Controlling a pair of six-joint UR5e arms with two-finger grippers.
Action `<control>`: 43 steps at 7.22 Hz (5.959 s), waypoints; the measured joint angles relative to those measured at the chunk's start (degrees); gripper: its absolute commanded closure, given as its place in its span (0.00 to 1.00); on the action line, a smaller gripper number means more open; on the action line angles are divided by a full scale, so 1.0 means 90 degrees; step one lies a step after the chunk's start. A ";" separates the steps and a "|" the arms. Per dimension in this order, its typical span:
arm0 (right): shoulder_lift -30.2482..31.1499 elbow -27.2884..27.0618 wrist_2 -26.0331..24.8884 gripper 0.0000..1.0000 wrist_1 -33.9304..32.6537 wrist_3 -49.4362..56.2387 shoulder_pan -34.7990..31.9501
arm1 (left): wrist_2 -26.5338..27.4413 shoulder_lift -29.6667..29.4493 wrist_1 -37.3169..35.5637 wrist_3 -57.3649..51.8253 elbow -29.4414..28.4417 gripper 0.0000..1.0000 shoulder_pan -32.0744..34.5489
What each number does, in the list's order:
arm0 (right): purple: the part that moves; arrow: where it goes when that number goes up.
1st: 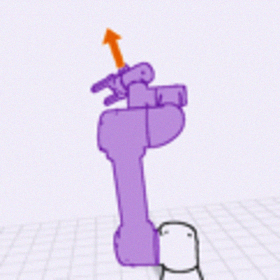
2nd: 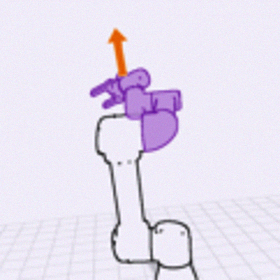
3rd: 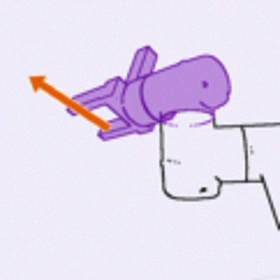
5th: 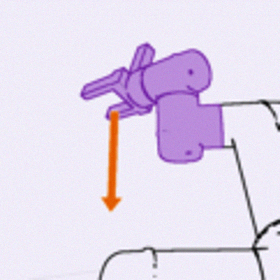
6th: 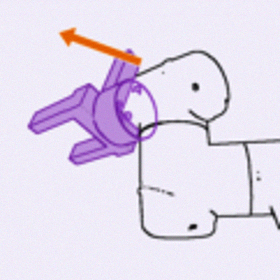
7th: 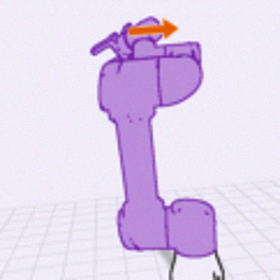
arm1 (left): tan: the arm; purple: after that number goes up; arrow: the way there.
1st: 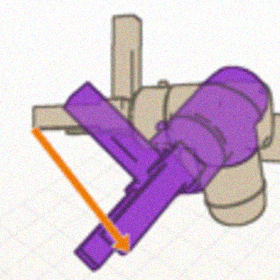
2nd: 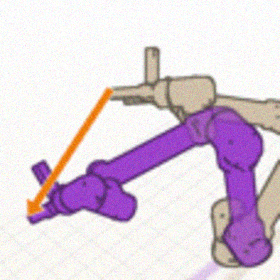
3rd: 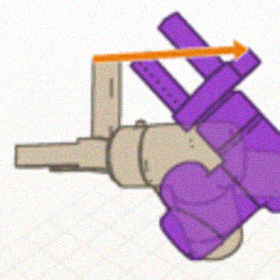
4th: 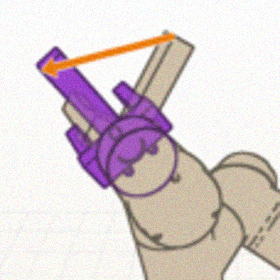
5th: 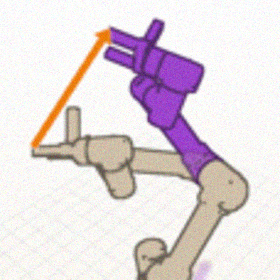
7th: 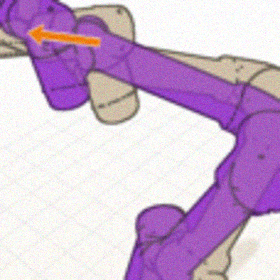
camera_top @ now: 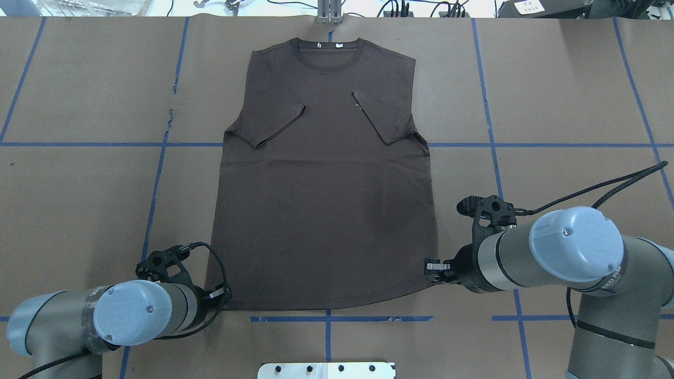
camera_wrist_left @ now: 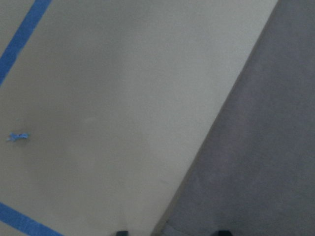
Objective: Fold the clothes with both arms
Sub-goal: 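Grasp the hem corners with both grippers, then lift the hem with both grippers and fold it toward the collar, then release the hem and move the right gripper to the folded shirt's side edge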
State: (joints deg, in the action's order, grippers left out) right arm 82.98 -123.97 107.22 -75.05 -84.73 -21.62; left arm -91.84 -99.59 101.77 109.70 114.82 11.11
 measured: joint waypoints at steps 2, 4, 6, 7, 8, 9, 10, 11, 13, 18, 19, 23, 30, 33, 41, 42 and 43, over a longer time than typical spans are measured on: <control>0.0009 -0.0004 0.0007 1.00 -0.0001 0.0000 -0.0014 | -0.0007 -0.0008 -0.0061 -0.0001 0.0038 1.00 0.0004; 0.0016 0.0000 0.0010 1.00 -0.0001 0.0000 -0.0014 | -0.0016 -0.0068 -0.0202 -0.0004 0.0063 1.00 0.0009; 0.0029 -0.0017 0.0036 1.00 -0.0001 0.0006 -0.0022 | -0.0032 -0.0058 -0.0263 -0.0017 0.0274 1.00 0.0031; 0.0070 -0.0100 0.0113 1.00 -0.0003 0.0007 -0.0046 | -0.0034 -0.0023 -0.0463 -0.0037 0.0573 1.00 0.0040; 0.0193 -0.0288 0.0252 1.00 -0.0007 -0.0005 -0.0057 | -0.0032 -0.0016 -0.0777 -0.0056 0.0983 1.00 0.0004; 0.0430 -0.0576 0.0476 1.00 -0.0009 -0.0031 -0.0031 | -0.0031 -0.0015 -0.1070 -0.0067 0.1422 1.00 -0.0148; 0.0698 -0.0882 0.0693 1.00 -0.0010 -0.0057 0.0086 | -0.0030 -0.0018 -0.1364 -0.0061 0.1805 1.00 -0.0426; 0.0890 -0.1131 0.0800 1.00 -0.0010 -0.0076 0.0286 | -0.0034 -0.0021 -0.1587 -0.0039 0.2208 1.00 -0.0689; 0.1029 -0.1385 0.0842 1.00 -0.0010 -0.0110 0.0537 | -0.0065 -0.0053 -0.1845 -0.0062 0.2708 1.00 -0.0972; -0.0014 -0.0370 0.1064 1.00 0.0004 0.0964 -0.1335 | -0.0682 -0.0474 -0.1899 -0.2181 0.2352 1.00 0.0854; -0.0384 0.0116 0.1157 1.00 0.0018 0.1352 -0.1803 | -0.0817 -0.0701 -0.1883 -0.2654 0.1966 1.00 0.1365; -0.1998 0.2429 0.1242 1.00 0.0035 0.1914 -0.2894 | -0.1151 -0.1662 -0.1153 -0.3737 -0.0089 1.00 0.2913; -0.3995 0.5846 0.1451 1.00 0.0409 0.2482 -0.3534 | -0.1146 -0.2890 0.1064 -0.4432 -0.3651 1.00 0.3968; -0.4191 0.6056 0.1418 0.45 0.0478 0.2496 -0.3502 | -0.1140 -0.3430 0.1091 -0.4305 -0.4266 0.58 0.3974; -0.2415 0.4131 0.1544 0.00 0.1136 0.2030 -0.2761 | -0.1167 -0.3654 0.1009 -0.4126 -0.4124 0.00 0.4058; -0.1979 0.3709 0.1404 0.00 0.1140 0.1875 -0.2445 | -0.1170 -0.3642 0.0977 -0.4038 -0.3982 0.00 0.4056; -0.1726 0.3532 0.1311 0.04 0.1139 0.1804 -0.2198 | -0.1172 -0.3633 0.0916 -0.3994 -0.3864 0.00 0.4054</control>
State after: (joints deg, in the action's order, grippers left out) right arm 67.45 -92.18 119.02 -64.80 -68.49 -41.40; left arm -102.39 -132.29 110.01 73.75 80.04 47.60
